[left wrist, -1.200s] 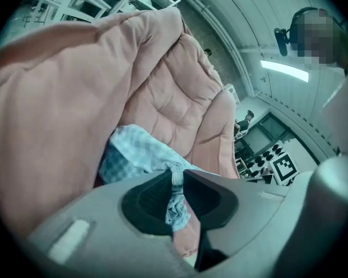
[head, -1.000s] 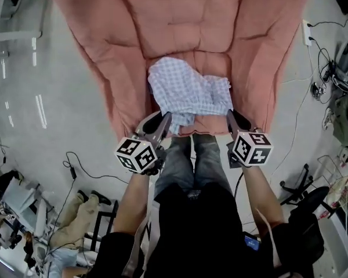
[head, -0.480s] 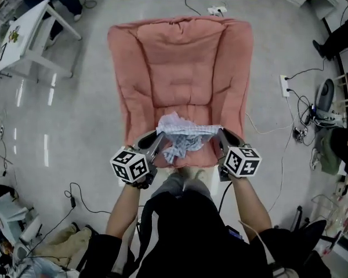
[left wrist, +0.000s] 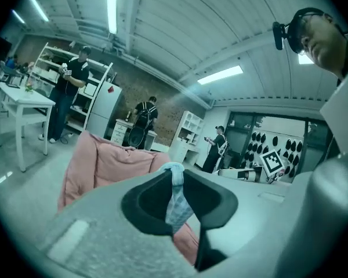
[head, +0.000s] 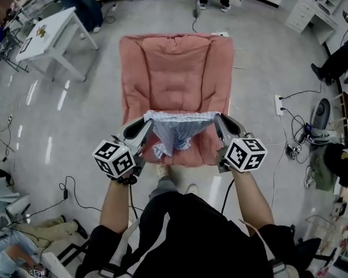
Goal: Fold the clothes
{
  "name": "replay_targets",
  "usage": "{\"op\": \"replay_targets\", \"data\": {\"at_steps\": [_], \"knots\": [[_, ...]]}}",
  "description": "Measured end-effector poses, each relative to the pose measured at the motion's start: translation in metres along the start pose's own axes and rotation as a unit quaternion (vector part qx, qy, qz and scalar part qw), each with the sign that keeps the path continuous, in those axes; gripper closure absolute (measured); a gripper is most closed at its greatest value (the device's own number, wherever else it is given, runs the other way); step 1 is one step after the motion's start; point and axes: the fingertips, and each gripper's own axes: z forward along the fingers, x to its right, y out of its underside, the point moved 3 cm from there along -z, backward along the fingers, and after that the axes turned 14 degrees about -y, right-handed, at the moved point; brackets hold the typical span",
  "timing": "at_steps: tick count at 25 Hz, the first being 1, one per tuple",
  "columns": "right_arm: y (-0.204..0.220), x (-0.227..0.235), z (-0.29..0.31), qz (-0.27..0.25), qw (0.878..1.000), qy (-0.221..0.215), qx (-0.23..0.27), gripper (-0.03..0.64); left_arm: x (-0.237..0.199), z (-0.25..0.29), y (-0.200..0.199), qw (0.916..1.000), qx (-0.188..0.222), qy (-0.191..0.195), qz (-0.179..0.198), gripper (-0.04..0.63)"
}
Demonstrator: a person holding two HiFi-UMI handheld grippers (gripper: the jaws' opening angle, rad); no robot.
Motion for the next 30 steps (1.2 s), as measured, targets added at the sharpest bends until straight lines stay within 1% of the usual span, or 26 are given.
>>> {"op": "replay_targets", "data": {"at_steps": [3,5,7,9,12,16,20,23,27,30], "knots": [[-0.025,-0.021,-0.026,-0.043,0.999,-0.01,0.019,0.581,0.028,-0.024,-0.015,0.9996,0.01,-0.004,0.027,0.528],[-0.04,-0.036,-0.041,-0.06,0.997,-0.016,0.035,0.581,0.046,-0.04,-0.024,0.9987,0.015,-0.002,0.048,0.528],[-0.055,-0.051,-0.059,-0.069,0.996,-0.023,0.055,0.581,0.065,-0.057,-0.037,0.9972,0.023,0.008,0.071,0.528],[-0.07,-0.064,-0.08,-0.081,0.993,-0.027,0.077,0.581,0.087,-0.071,-0.052,0.9951,0.034,0.026,0.089,0.528],[-0.091,-0.079,-0.109,-0.105,0.989,-0.024,0.105,0.581,0.112,-0.083,-0.071,0.9932,0.047,0.05,0.093,0.528],[-0.099,-0.097,-0.135,-0.125,0.984,-0.02,0.122,0.581,0.127,-0.094,-0.077,0.9912,0.061,0.057,0.103,0.528],[-0.098,-0.111,-0.149,-0.14,0.981,-0.018,0.131,0.581,0.131,-0.102,-0.077,0.9904,0.065,0.061,0.106,0.528],[-0.102,-0.128,-0.145,-0.157,0.978,-0.027,0.133,0.581,0.122,-0.11,-0.084,0.9895,0.074,0.057,0.11,0.528],[-0.115,-0.166,-0.12,-0.18,0.972,-0.044,0.144,0.581,0.096,-0.13,-0.108,0.9867,0.095,0.053,0.121,0.528],[-0.124,-0.211,-0.093,-0.192,0.967,-0.061,0.155,0.581,0.063,-0.153,-0.138,0.9837,0.116,0.049,0.128,0.528]]}}
